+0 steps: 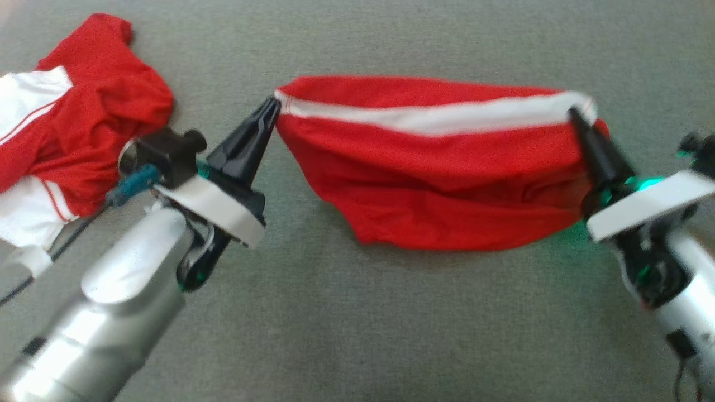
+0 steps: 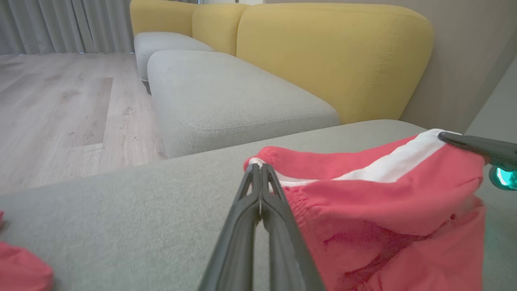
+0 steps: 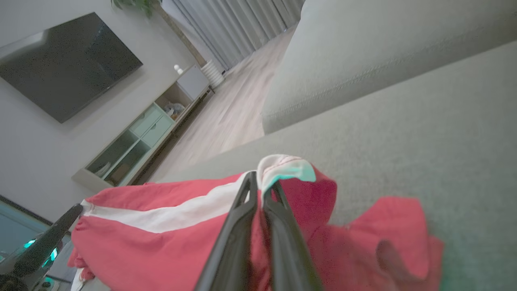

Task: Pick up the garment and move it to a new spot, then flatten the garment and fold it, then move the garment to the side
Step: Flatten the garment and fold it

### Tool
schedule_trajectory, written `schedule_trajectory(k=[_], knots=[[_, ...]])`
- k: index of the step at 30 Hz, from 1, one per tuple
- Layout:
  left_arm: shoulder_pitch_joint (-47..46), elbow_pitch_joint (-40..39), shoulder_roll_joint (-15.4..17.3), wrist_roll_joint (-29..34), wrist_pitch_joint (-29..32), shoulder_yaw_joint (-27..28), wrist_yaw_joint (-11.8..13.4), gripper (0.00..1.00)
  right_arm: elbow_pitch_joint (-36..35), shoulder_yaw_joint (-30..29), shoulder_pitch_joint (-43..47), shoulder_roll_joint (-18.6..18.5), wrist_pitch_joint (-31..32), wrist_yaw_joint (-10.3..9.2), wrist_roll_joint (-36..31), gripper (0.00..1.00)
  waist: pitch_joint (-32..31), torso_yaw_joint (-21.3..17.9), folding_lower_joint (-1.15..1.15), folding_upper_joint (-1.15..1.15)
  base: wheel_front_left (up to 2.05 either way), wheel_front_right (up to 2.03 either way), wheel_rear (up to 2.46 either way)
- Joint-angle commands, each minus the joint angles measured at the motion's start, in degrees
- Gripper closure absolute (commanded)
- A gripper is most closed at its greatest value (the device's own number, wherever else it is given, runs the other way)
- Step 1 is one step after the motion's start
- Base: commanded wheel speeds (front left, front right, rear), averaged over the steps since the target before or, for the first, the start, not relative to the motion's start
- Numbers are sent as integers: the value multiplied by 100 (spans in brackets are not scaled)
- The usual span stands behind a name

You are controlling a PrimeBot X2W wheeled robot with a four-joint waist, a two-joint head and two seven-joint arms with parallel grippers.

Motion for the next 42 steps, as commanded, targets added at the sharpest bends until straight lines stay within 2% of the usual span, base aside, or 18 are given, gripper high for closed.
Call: schedule_trajectory(k=[1,6,10,13,16,17,21,25,28,30,34,37,42], knots=[[-493,-173,207,58,-75,220,10,100,-188,-74,-236,-218,-124,39,-38,100,66,-77,0,0,0,0,0],[-1593,-313,72,335,-181,239,9,100,-214,-582,-1104,-565,-376,39,-193,100,335,-361,0,0,0,0,0],[-2755,-253,-269,609,-256,409,9,100,-253,-1135,-1931,-774,-487,39,-447,100,566,-651,0,0,0,0,0],[-3449,-272,-588,866,-270,841,9,100,-352,-1539,-2407,-837,-523,39,-623,100,667,-863,0,0,0,0,0],[-3693,-540,-796,1223,-272,1322,9,100,-527,-1903,-2662,-875,-537,39,-743,100,698,-1027,0,0,0,0,0],[-3693,-540,-796,1223,-272,1322,9,100,-527,-1903,-2662,-875,-537,39,-743,100,698,-1027,0,0,0,0,0],[-3232,-911,-876,1433,-273,1637,9,100,-896,-2377,-2488,-869,-543,39,-752,100,623,-1127,0,0,0,0,0],[-2186,-1231,-731,1453,-273,1577,9,100,-1274,-2404,-1515,-884,-544,39,-873,100,556,-1104,0,0,0,0,0],[-1174,-1441,-716,1551,-273,1559,9,100,-1600,-2393,-440,-797,-544,39,-877,100,555,-1004,0,0,0,0,0],[-404,-1597,-819,1596,-274,1564,9,100,-1830,-2415,326,-719,-545,39,-935,100,550,-932,0,0,0,0,0],[1051,-1908,-953,1850,-274,1467,9,100,-2298,-2708,1802,-399,-545,39,-1026,100,454,-835,0,0,0,0,0],[1956,-2041,-930,2108,-274,1328,9,100,-2678,-3011,2848,-193,-545,39,-1007,100,321,-801,0,0,0,0,0],[2949,-2066,-771,2433,-274,1198,9,100,-3430,-3401,4379,-144,-468,39,-801,100,175,-771,0,0,0,0,0]])
